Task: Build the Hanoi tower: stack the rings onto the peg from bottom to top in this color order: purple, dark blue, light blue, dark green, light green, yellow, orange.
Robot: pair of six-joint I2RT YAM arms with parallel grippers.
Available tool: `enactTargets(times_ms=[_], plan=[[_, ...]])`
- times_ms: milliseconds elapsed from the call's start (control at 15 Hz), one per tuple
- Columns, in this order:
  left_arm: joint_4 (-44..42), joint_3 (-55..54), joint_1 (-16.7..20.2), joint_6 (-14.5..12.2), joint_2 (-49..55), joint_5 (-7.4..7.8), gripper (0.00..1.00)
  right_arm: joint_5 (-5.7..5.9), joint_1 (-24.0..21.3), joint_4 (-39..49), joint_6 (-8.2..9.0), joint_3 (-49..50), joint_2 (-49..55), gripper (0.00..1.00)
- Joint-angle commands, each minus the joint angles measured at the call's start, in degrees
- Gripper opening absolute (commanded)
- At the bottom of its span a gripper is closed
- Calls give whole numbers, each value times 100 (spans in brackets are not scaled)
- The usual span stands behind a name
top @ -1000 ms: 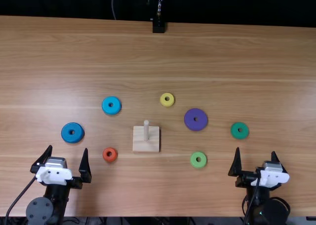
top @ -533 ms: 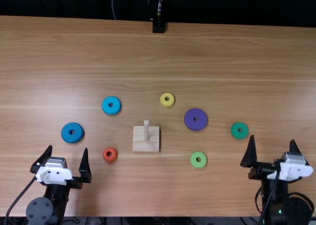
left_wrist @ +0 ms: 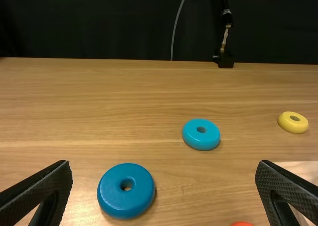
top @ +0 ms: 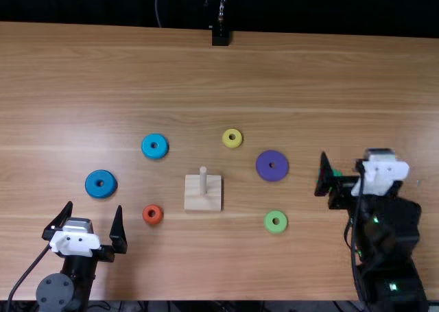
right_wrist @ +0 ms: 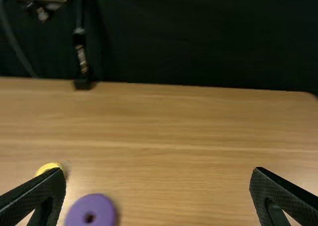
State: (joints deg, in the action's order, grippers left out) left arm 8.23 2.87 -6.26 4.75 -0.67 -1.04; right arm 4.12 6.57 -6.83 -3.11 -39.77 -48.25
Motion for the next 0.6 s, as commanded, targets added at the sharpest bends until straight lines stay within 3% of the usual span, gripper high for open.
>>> enactTargets(times_ms=[0, 67, 133, 200, 267, 333, 400, 467, 533], plan=[[74, -252, 55, -22, 67, 51, 100, 42, 248, -9, -26, -400, -616, 100], [74, -252, 55, -22, 67, 51, 100, -1, 292, -30, -37, -514, -941, 100], [74, -252, 55, -22, 67, 51, 100, -138, 328, -167, -79, -646, -1248, 100], [74, -252, 55, -22, 67, 51, 100, -560, 407, -441, -237, -831, -1600, 100], [74, -252, 55, -22, 67, 51, 100, -760, 442, -779, -469, -1068, -1951, 100], [84, -252, 55, -22, 67, 51, 100, -771, 530, -1264, -690, -1270, -2268, 100], [84, -252, 55, -22, 67, 51, 100, -802, 662, -1675, -775, -1499, -2523, 100], [74, -252, 55, -22, 67, 51, 100, -908, 758, -1907, -775, -1683, -2804, 100], [74, -252, 55, -22, 67, 51, 100, -1224, 767, -1970, -733, -1833, -3147, 100]])
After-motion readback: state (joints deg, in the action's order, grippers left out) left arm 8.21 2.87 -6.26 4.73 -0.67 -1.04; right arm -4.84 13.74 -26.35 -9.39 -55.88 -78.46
